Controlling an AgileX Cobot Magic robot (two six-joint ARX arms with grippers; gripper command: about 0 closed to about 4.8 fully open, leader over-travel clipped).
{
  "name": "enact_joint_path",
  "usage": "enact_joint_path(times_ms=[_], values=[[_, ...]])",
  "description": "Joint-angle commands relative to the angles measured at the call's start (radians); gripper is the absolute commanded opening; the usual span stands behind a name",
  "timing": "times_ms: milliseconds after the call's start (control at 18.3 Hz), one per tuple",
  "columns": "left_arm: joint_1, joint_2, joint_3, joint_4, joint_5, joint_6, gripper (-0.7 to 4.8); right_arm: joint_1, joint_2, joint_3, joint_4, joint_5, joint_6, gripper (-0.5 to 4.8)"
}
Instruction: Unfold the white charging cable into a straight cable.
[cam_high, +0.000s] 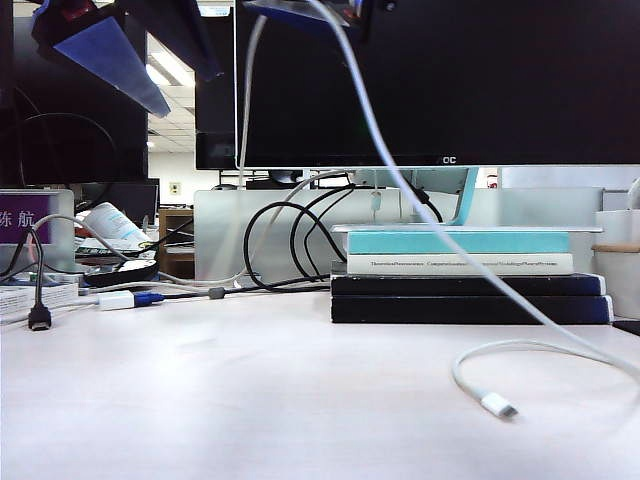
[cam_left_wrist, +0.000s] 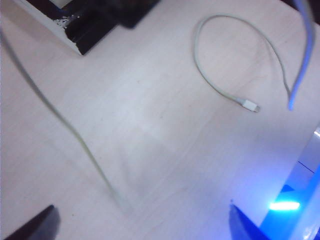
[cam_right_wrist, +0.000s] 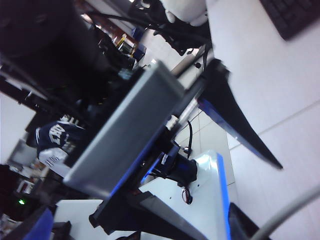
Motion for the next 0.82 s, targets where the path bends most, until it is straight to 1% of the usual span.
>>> enact_joint_path(times_ms=[55, 110, 164, 274, 383, 438, 493, 548, 602, 657, 712, 767, 821], values=[[0.000, -0.019, 0.004, 0.004, -0.023, 0.000, 4.79, 0.003, -0.003, 0.003, 0.010, -0.003, 0.021, 4.79], [0.000, -0.068, 0.008, 0.006, -0.087, 0.018, 4.79, 0.019, -0.002, 0.003, 0.013, 0.014, 0.077, 4.79], [0.008, -0.089, 0.008, 0.015, -0.100, 0.028, 4.79, 0.030, -0.005, 0.003, 0.022, -0.065, 0.133, 4.79], [0.008, -0.087, 0.008, 0.021, -0.109, 0.054, 4.79, 0.051, -0.013, 0.003, 0.043, -0.103, 0.178, 4.79], [0.008, -0.084, 0.007, 0.043, -0.161, 0.063, 4.79, 0.074, -0.033, 0.011, 0.041, -0.114, 0.179, 4.79], [0.008, -0.084, 0.007, 0.058, -0.237, 0.098, 4.79, 0.081, -0.056, 0.015, 0.047, -0.114, 0.179, 4.79], [0.008, -0.084, 0.007, 0.069, -0.284, 0.157, 4.79, 0.081, -0.073, 0.015, 0.048, -0.109, 0.180, 4.79], [0.008, -0.085, 0.006, 0.083, -0.291, 0.211, 4.79, 0.080, -0.083, 0.015, 0.042, -0.106, 0.180, 4.79], [0.008, -0.085, 0.006, 0.105, -0.277, 0.275, 4.79, 0.080, -0.092, 0.014, 0.029, -0.106, 0.180, 4.79], [0.008, -0.085, 0.006, 0.129, -0.226, 0.334, 4.79, 0.080, -0.097, 0.014, 0.022, -0.111, 0.180, 4.79], [0.008, -0.085, 0.006, 0.154, -0.182, 0.362, 4.79, 0.080, -0.103, 0.014, 0.008, -0.109, 0.179, 4.79], [0.008, -0.085, 0.006, 0.183, -0.134, 0.368, 4.79, 0.081, -0.107, 0.014, -0.002, -0.112, 0.179, 4.79], [0.011, -0.085, 0.006, 0.225, -0.066, 0.367, 4.79, 0.081, -0.111, 0.014, -0.013, -0.114, 0.179, 4.74]])
